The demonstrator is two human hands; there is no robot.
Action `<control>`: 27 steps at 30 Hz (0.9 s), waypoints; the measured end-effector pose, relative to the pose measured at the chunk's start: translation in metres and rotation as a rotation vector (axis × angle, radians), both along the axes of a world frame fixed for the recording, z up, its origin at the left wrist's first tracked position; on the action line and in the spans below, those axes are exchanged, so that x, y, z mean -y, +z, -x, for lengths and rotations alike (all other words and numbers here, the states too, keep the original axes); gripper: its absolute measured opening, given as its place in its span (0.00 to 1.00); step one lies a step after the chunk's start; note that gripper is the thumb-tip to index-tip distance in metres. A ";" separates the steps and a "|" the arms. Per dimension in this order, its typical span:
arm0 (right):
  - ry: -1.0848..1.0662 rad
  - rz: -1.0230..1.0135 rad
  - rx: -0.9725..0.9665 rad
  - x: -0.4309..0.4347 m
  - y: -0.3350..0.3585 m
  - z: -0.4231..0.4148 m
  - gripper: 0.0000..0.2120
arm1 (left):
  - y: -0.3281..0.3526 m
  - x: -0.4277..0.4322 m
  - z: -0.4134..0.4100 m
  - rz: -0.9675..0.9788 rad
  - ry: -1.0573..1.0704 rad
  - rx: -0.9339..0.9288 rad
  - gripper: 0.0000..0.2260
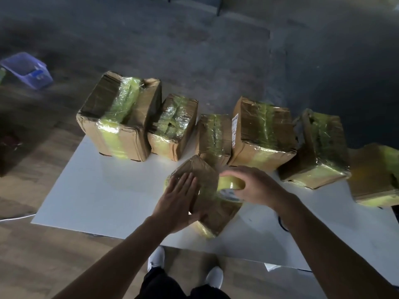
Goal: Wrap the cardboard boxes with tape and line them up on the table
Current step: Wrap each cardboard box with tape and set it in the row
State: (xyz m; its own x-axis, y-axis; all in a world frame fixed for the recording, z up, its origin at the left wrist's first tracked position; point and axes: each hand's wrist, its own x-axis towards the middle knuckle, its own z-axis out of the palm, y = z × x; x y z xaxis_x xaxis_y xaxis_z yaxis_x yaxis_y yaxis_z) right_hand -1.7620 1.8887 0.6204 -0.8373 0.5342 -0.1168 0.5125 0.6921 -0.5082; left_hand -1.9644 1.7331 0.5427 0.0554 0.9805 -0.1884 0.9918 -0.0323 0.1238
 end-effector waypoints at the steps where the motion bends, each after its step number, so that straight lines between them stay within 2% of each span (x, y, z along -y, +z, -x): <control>1: 0.005 -0.055 0.041 -0.002 0.004 -0.007 0.22 | 0.001 0.000 -0.001 -0.002 -0.008 -0.002 0.43; 4: 0.030 -0.137 0.147 0.001 0.005 -0.024 0.28 | 0.003 0.000 -0.001 0.028 -0.020 -0.024 0.42; 6: 0.032 -0.126 0.125 0.005 0.001 -0.026 0.31 | 0.007 -0.004 -0.005 0.032 0.001 -0.047 0.41; 10: 0.001 -0.125 0.060 0.008 -0.007 -0.024 0.27 | 0.010 -0.017 -0.039 0.003 -0.038 0.021 0.42; 14: 0.011 0.033 -0.037 0.018 -0.008 -0.020 0.29 | 0.003 -0.018 -0.046 0.031 -0.018 0.008 0.49; 16: -0.068 0.084 -0.060 0.016 -0.004 -0.026 0.26 | 0.000 -0.019 -0.044 0.044 -0.036 -0.006 0.50; 19: -0.127 0.054 0.041 0.008 0.003 -0.049 0.19 | -0.002 -0.021 -0.045 0.043 -0.046 -0.013 0.51; 24: -0.125 0.009 0.189 0.011 0.003 -0.066 0.19 | 0.000 -0.022 -0.049 0.077 -0.056 -0.016 0.51; 27: -0.113 -0.048 0.198 0.010 0.001 -0.059 0.18 | 0.004 -0.030 -0.065 0.057 0.004 -0.006 0.50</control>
State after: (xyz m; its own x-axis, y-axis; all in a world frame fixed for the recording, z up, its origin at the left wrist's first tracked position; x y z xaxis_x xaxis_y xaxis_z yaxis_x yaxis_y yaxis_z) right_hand -1.7032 1.8786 0.6212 -0.7352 0.6318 -0.2455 0.6744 0.6459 -0.3576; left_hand -1.8995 1.7631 0.5470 0.0502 0.9684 -0.2444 0.9926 -0.0213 0.1196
